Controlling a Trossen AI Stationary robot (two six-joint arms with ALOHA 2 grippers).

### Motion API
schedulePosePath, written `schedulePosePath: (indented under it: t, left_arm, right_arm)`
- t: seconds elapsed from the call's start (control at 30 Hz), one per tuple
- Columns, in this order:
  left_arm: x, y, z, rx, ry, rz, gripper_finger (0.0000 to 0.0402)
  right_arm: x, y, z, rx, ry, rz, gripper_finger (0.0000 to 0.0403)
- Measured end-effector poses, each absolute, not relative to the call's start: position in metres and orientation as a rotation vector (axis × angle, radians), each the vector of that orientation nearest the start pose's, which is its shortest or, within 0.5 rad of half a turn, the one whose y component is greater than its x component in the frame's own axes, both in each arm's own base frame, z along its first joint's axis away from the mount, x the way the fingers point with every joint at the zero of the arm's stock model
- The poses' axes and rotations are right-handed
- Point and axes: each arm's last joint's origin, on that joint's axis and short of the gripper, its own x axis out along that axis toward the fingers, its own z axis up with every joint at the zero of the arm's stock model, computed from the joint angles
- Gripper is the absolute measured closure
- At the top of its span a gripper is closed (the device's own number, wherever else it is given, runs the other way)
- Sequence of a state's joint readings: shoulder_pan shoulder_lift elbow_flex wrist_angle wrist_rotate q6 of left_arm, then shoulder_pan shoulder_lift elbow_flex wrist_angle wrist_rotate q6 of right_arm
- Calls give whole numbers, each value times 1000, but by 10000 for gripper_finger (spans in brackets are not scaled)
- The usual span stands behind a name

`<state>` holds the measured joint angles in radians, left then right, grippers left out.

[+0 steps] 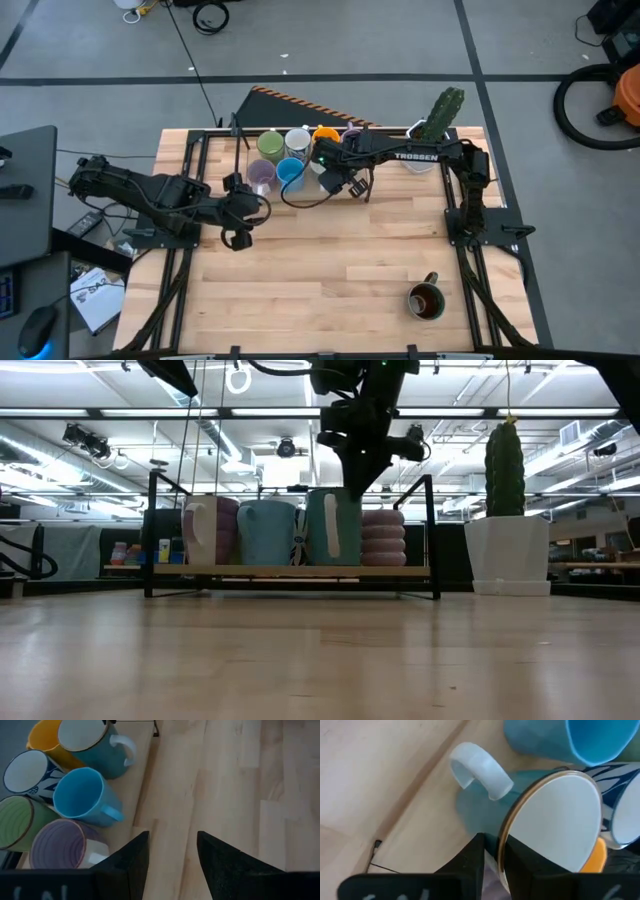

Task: Place coffee mugs
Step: Put the dark green mug on the shelf aligned with the yellow mug

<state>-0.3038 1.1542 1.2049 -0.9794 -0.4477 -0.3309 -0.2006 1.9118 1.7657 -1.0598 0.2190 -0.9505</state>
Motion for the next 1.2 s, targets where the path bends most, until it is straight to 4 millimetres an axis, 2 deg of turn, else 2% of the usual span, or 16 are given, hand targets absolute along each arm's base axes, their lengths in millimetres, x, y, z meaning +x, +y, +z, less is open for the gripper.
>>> schedulePosePath:
  t: [0.27, 0.4, 0.77, 0.93, 1.03, 1.2]
  left_arm:
    - [205, -51, 342, 18, 824, 279, 230]
    - [205, -51, 342, 14, 824, 280, 230]
    - [205, -51, 342, 19, 824, 280, 230]
    - [206, -51, 341, 18, 825, 284, 230]
    - [206, -51, 341, 13, 826, 287, 230]
    - [206, -51, 341, 12, 826, 287, 230]
  right_arm:
    - [387, -84, 287, -864, 1253, 273, 283]
    - [386, -84, 288, -896, 1291, 231, 266]
    - [380, -68, 303, -877, 1264, 141, 256]
    - [378, -64, 306, -752, 1289, -37, 256]
    - [370, -65, 305, -663, 1362, -158, 256]
    - [360, -81, 301, -426, 1401, -238, 256]
